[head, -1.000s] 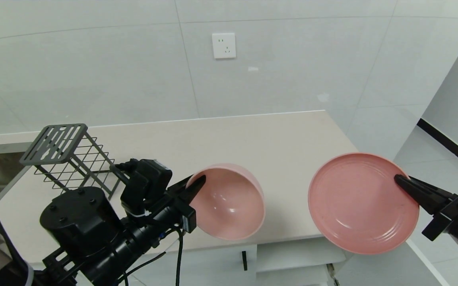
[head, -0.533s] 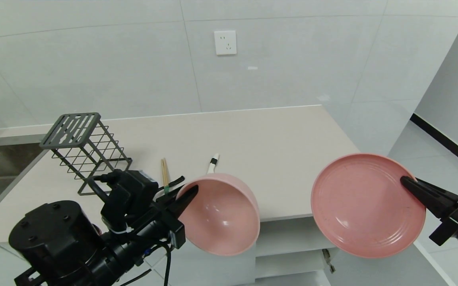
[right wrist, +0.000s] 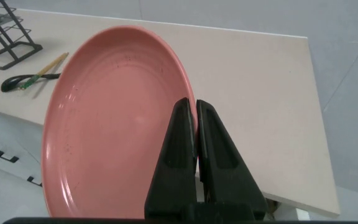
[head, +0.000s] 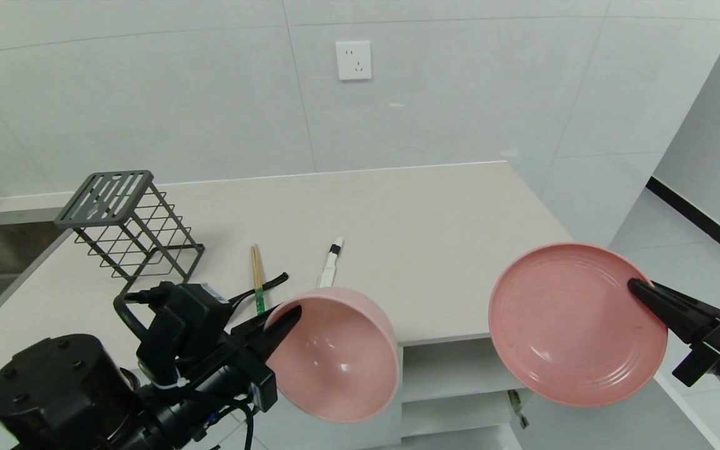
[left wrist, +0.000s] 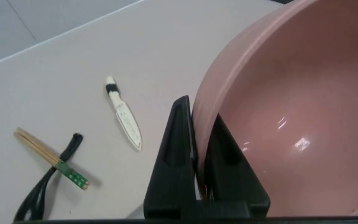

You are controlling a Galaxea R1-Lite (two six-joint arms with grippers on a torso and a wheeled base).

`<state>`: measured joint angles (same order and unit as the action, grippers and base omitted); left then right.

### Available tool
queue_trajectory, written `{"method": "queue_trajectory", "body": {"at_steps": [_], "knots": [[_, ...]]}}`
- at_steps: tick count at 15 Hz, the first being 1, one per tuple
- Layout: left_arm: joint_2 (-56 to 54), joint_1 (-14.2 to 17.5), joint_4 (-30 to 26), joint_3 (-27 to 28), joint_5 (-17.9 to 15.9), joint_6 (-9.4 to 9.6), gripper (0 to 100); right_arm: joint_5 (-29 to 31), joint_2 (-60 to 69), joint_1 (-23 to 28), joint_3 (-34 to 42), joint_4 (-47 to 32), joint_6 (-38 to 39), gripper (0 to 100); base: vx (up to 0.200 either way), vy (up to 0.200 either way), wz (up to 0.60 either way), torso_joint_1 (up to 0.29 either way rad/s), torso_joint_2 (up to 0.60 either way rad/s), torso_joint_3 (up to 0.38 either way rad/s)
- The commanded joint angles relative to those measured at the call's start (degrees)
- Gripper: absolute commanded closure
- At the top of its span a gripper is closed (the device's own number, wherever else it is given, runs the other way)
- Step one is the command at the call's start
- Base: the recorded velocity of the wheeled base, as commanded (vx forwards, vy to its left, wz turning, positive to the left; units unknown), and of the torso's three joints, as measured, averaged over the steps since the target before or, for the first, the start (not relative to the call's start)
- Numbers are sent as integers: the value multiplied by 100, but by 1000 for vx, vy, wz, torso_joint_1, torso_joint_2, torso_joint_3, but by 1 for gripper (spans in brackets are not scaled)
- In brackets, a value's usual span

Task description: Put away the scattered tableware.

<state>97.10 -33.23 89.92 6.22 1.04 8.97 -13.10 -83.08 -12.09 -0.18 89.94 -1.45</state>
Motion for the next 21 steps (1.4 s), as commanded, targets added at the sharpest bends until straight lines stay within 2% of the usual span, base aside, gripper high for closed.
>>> {"method": "queue_trajectory", "body": {"at_steps": [1,5,6,8,9,12,13,18,21], "knots": [[-7,1,8,-50,2,-10,100,1,-51,-4,1,6,4,100,0,0,0,-178,359,178],[-42,-61,8,-68,2,-10,100,1,-77,-12,9,6,-4,100,0,0,0,-192,381,186],[-33,-184,8,-103,2,-10,100,1,-121,-12,9,6,-4,100,0,0,0,-212,427,222],[72,-623,8,-173,-7,-10,100,18,-341,-12,9,6,-4,100,0,0,0,-251,520,254],[152,-693,8,-147,-7,-10,100,18,-411,-12,9,6,-4,100,0,0,0,-271,559,276],[275,-711,8,-244,-7,-1,100,238,-587,-30,9,6,-4,100,0,0,0,-281,561,266],[275,-808,8,-358,-7,8,100,273,-631,-74,9,6,-22,100,0,0,0,-271,535,251],[310,-860,8,-569,-7,8,100,739,-631,-733,18,-100,-22,100,0,0,0,-274,528,249],[301,-852,8,-622,2,8,100,766,-657,-997,18,-267,-22,100,0,0,0,-266,502,240]]}}
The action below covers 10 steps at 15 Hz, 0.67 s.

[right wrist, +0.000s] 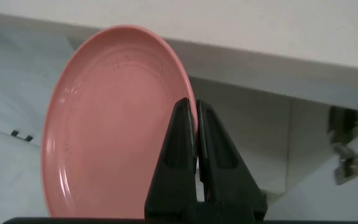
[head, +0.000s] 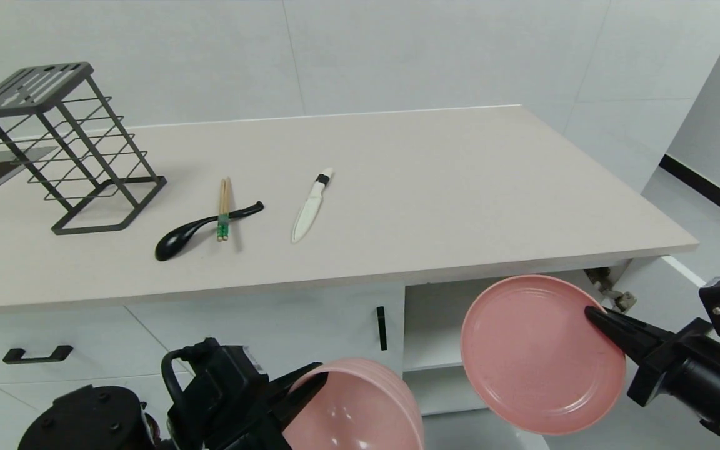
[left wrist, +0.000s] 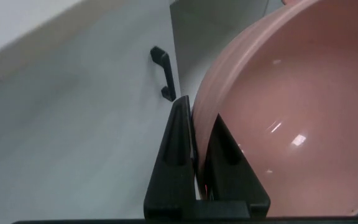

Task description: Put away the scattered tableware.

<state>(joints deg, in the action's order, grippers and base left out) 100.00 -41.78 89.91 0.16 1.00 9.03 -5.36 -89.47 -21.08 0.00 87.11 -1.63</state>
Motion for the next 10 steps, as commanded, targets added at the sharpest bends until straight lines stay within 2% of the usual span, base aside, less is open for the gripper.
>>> {"method": "queue_trajectory", "body": {"at_steps": [1,4,6,7,10], "knots": [[2,3,9,-16,-3,2,100,0,-18,-98,0,-116,-4,100,0,0,0,-256,476,232],[2,12,9,-7,-3,2,100,0,-132,-98,-9,-195,5,100,0,0,0,-253,479,229],[-112,152,9,46,-3,-7,100,0,-405,-98,-9,-168,-4,100,0,0,0,-249,466,212],[-165,249,9,46,-3,-24,100,0,-713,-107,-9,-54,-4,100,0,0,0,-256,452,193],[-200,275,9,-16,-3,-24,100,0,-1785,-98,-123,289,-4,100,0,0,0,-248,388,152]]}}
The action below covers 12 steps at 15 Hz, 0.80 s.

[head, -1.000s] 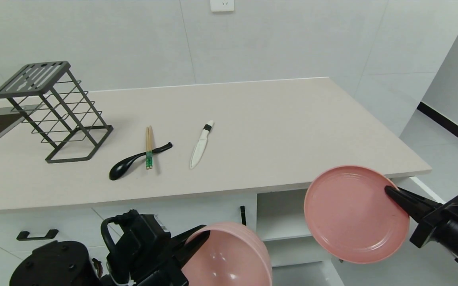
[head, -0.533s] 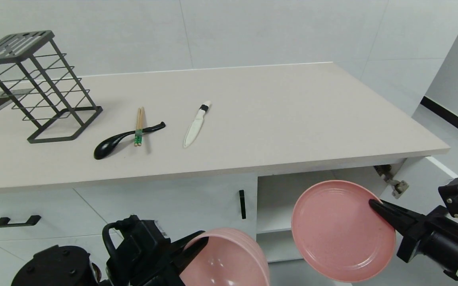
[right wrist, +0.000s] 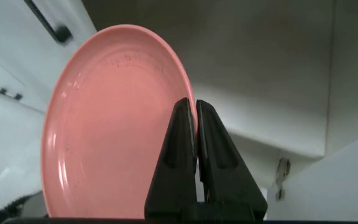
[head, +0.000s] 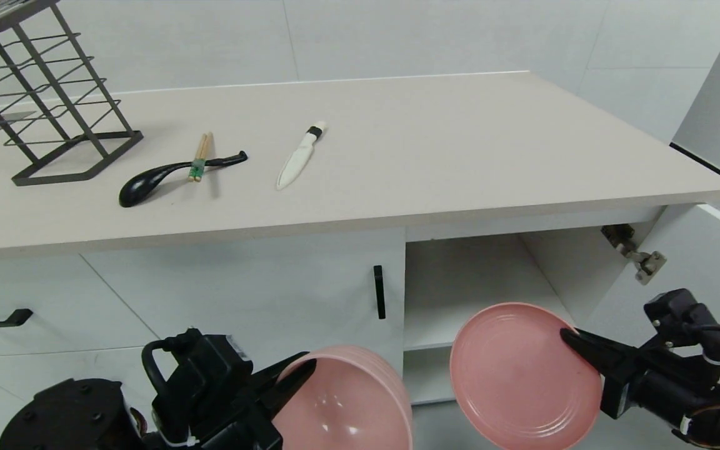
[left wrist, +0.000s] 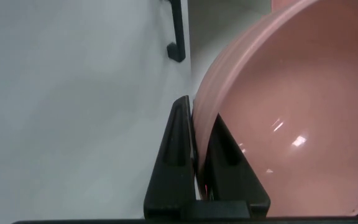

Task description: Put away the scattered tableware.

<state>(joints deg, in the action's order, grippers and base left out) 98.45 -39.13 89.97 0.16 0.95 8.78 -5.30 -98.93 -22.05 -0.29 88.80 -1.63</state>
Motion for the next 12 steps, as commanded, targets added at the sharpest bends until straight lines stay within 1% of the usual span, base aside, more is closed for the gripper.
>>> {"method": "queue_trajectory", "body": {"at_steps": [1,3,5,6,7,8,10,12], "knots": [[-72,20,3,-7,2,1,100,-6,-1059,-1,-287,120,-4,100,0,0,0,-261,354,119],[-98,37,3,-16,2,1,100,-6,-1199,43,-630,120,5,100,0,0,0,-259,346,122],[-256,64,3,-16,2,-8,100,-6,-1445,272,-1008,120,23,100,0,0,0,-239,332,115],[-344,81,3,-16,10,-8,100,-6,-1533,368,-1175,120,40,100,0,0,0,-129,271,105],[-388,81,3,-16,10,-16,100,-6,-1551,404,-1245,120,49,100,0,0,0,-76,276,124],[-555,116,3,-16,10,-104,100,-6,-1621,500,-1456,120,49,100,0,0,0,-46,281,36],[-617,195,3,-16,19,-227,100,-6,-1639,500,-1544,120,58,100,0,0,0,-5,173,32],[-599,231,3,-16,19,-227,100,-15,-1630,474,-1509,120,49,100,0,0,0,-1,35,23]]}}
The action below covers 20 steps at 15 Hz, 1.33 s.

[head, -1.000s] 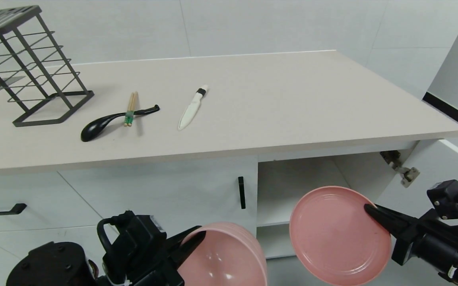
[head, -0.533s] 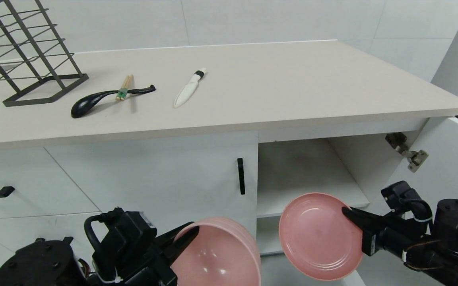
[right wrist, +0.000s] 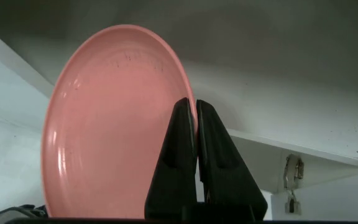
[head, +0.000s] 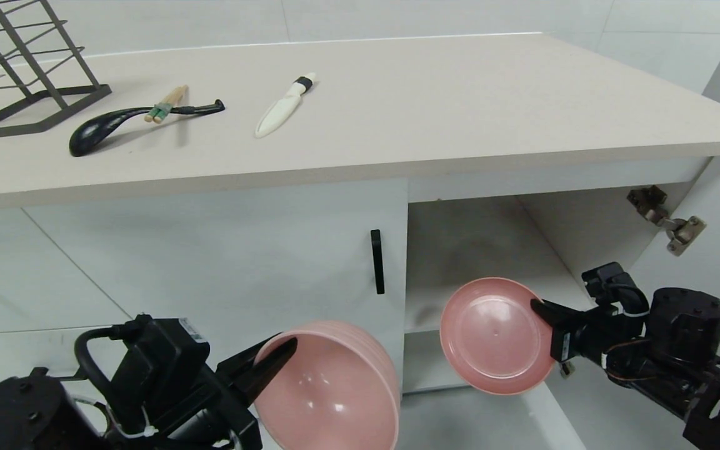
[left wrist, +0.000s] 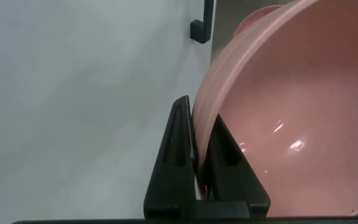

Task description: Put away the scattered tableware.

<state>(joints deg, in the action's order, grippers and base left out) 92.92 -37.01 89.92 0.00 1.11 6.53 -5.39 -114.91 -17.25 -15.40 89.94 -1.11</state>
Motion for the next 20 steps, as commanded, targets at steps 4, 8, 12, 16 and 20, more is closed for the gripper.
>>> {"method": "queue_trajectory", "body": {"at_steps": [4,8,12,16,20], "knots": [[-72,18,8,0,3,6,100,3,118,-59,-78,6,-3,100,0,0,0,0,0,0],[-116,18,8,0,12,6,100,47,-366,-24,-825,6,612,100,0,0,0,0,0,0],[-169,18,8,0,12,6,100,460,-1086,108,-1519,6,1166,100,0,0,0,0,0,0],[-257,27,8,0,12,6,100,477,-1482,178,-2011,6,1658,100,0,0,0,0,0,0],[-221,27,8,0,144,6,100,592,-1992,284,-2793,6,1790,100,0,0,0,0,0,0]]}}
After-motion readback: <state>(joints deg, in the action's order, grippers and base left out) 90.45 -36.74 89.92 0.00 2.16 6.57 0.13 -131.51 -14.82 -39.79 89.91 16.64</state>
